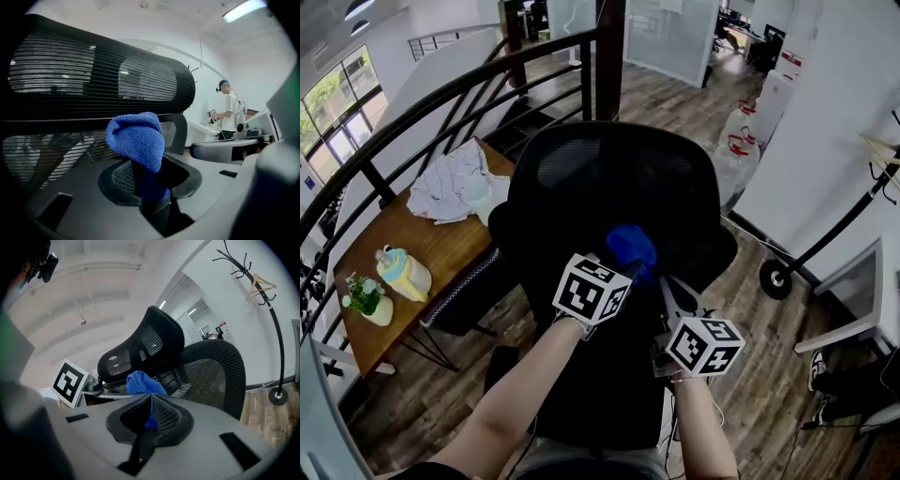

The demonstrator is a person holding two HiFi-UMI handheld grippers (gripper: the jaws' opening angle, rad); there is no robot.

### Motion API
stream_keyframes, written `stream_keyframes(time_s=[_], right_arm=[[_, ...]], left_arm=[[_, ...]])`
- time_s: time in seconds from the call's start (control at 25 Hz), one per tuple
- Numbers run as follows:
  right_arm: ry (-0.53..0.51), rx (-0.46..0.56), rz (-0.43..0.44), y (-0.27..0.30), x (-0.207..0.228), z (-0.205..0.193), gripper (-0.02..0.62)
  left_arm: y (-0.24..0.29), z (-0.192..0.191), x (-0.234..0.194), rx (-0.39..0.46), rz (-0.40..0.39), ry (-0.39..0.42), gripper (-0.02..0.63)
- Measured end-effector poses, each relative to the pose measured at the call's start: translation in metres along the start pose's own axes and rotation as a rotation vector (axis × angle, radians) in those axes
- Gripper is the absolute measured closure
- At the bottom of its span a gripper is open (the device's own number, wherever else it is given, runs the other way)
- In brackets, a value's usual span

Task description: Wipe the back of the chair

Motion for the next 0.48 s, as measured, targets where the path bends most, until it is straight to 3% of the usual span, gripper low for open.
stream_keyframes(time_s=[0.48], right_arm=[[-0.049, -0.062, 0.124, 0.049, -0.055, -0.006, 0.565]], left_arm=[[-0.047, -0.037, -0.060, 0.021, 0.103, -0.134, 0.483]])
Point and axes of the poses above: the fingertips, and each gripper's own axes: y forward along the fingers, x to its right, z out of its top, the point moved 7 cm from there along -y, backward along the fingers, and after that the axes turned 15 degrees about -x, right-handed, at the moved point
